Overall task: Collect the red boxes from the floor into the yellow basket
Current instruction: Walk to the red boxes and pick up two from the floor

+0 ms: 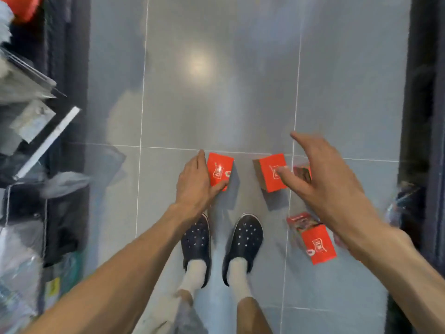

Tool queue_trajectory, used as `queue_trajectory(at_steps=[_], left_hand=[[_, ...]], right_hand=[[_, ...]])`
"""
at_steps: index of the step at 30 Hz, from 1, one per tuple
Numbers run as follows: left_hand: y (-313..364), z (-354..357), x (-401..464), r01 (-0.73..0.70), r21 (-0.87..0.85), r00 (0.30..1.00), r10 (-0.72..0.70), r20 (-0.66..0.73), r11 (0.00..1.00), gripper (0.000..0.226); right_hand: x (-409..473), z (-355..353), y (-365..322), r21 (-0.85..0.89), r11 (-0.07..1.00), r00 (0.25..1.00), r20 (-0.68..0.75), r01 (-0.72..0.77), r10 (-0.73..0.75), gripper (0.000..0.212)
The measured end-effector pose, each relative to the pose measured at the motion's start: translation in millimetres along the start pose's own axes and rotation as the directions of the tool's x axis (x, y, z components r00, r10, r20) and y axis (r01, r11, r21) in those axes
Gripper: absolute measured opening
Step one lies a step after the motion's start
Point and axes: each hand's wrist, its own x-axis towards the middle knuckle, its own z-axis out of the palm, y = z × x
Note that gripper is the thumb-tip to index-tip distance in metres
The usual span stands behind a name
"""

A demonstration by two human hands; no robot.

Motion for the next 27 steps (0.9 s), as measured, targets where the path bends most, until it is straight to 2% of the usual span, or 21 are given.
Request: queue_trajectory(at_steps=[1,3,5,9,11,13,16,18,20,23,27], left_hand=[[1.3,-0.2,6.9,0.023,-0.025,1.000,-0.024,-0.010,0.999,0.111],[-17.8,59.4,35.7,0.104,-0.084,0.995,-0.105,-0.005,0.991,0.117],[-15.3,82.0,47.7,0.160,-0.124,0.987,-0.160,0.006,0.979,0.118],[-7.8,114.1,56.5,0.192,-0.207,0.975,-0.211,-0.075,0.959,0.093],[-8.1,102.8,50.9,0.146,-0.197,0.982,-0.166,-0.087,0.969,0.081],[-17.8,87.6,36.0,0.041,-0.151,0.995,-0.054,-0.082,0.988,0.079],[-23.0,50.4,3.5,-0.110,-0.102,0.993,0.104,-0.062,0.989,0.084],[-22.8,22.6,-18.0,-0.162,-0.069,0.986,0.158,-0.056,0.984,0.090],[-29.5,12.2,-34.6,-0.174,-0.057,0.984,0.172,-0.048,0.983,0.091],[-45.6,9.7,-46.5,-0.113,-0.101,0.993,0.108,-0.054,0.988,0.090],[-71.2,27.1,-46.6,-0.060,-0.181,0.996,0.046,-0.080,0.982,0.086]], right_hand=[[2.0,-3.0,-1.9,0.009,1.000,1.000,0.002,0.002,-0.002,0.062],[7.3,49.5,29.3,0.021,1.000,1.000,0.020,-0.022,0.022,0.062],[6.0,70.2,42.7,0.024,0.999,0.998,0.050,-0.032,0.030,0.062],[-6.0,105.7,64.9,0.053,0.994,0.993,0.074,-0.093,0.089,0.062],[-12.2,103.1,63.8,0.058,0.993,0.992,0.080,-0.104,0.099,0.060],[-16.9,103.0,59.4,0.094,0.990,0.992,0.070,-0.107,0.101,0.058],[-16.1,93.1,58.2,0.124,0.979,0.986,0.062,-0.160,0.153,0.057],[-12.7,91.7,57.9,0.131,0.971,0.980,0.052,-0.198,0.193,0.058],[-10.0,111.3,65.0,0.149,0.959,0.970,0.049,-0.241,0.237,0.061],[2.2,149.8,73.2,0.211,0.926,0.949,0.036,-0.312,0.312,0.067],[29.0,207.1,93.0,0.255,0.872,0.904,0.022,-0.419,0.428,0.090]])
